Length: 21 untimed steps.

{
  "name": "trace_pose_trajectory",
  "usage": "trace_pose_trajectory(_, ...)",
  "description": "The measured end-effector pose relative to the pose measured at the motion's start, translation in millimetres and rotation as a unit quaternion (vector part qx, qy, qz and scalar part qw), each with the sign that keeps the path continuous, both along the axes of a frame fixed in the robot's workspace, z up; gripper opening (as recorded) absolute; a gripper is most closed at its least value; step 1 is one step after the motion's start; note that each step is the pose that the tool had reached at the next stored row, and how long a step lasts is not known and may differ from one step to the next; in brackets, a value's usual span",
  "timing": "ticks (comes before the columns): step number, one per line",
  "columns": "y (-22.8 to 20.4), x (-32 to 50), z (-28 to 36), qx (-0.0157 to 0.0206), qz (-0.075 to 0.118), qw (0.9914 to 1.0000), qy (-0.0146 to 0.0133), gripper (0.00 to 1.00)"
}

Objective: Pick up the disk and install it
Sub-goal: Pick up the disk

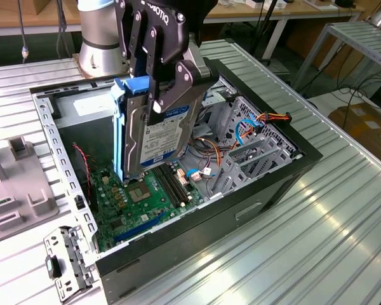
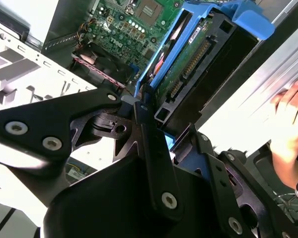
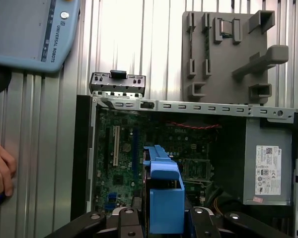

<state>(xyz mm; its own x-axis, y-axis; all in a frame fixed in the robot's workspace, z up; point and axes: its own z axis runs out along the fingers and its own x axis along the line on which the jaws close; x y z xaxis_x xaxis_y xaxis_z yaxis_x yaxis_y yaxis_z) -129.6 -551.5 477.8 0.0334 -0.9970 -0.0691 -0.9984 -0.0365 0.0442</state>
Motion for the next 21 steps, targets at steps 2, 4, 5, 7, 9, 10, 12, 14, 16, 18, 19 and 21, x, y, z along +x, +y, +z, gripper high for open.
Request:
trace_pose_trajectory(2, -1.0, 0.1, 0.0, 0.0, 0.0, 1.0, 0.0, 0.37)
trace_pose_trajectory(4, -2.2, 0.2, -0.1, 0.0, 0.0, 1.0, 0.0, 0.37)
trace_pose_trajectory(5, -2.6, 0.2, -0.1, 0.0, 0.0, 1.0, 0.0, 0.37)
trace_pose_trajectory(7, -3.9, 0.3, -0.1, 0.0, 0.0, 1.0, 0.0, 0.37)
trace_pose_trajectory(9, -5.1, 0.4, -0.2, 0.0, 0.0, 1.0, 0.0, 0.37)
trace_pose_trajectory(10, -5.4, 0.5, -0.2, 0.0, 0.0, 1.0, 0.0, 0.37)
trace_pose_trajectory(12, -6.3, 0.5, -0.2, 0.0, 0.0, 1.0, 0.0, 0.37)
trace_pose_trajectory(14, -7.4, 0.6, -0.2, 0.0, 0.0, 1.0, 0.0, 0.37)
trace_pose_trajectory(16, -8.4, 0.7, -0.3, 0.0, 0.0, 1.0, 0.0, 0.37)
trace_pose_trajectory(18, -9.6, 0.8, -0.4, 0.0, 0.0, 1.0, 0.0, 0.37)
trace_pose_trajectory(19, -10.1, 0.9, -0.4, 0.0, 0.0, 1.0, 0.0, 0.37)
trace_pose_trajectory(21, -10.9, 0.9, -0.4, 0.0, 0.0, 1.0, 0.0, 0.37)
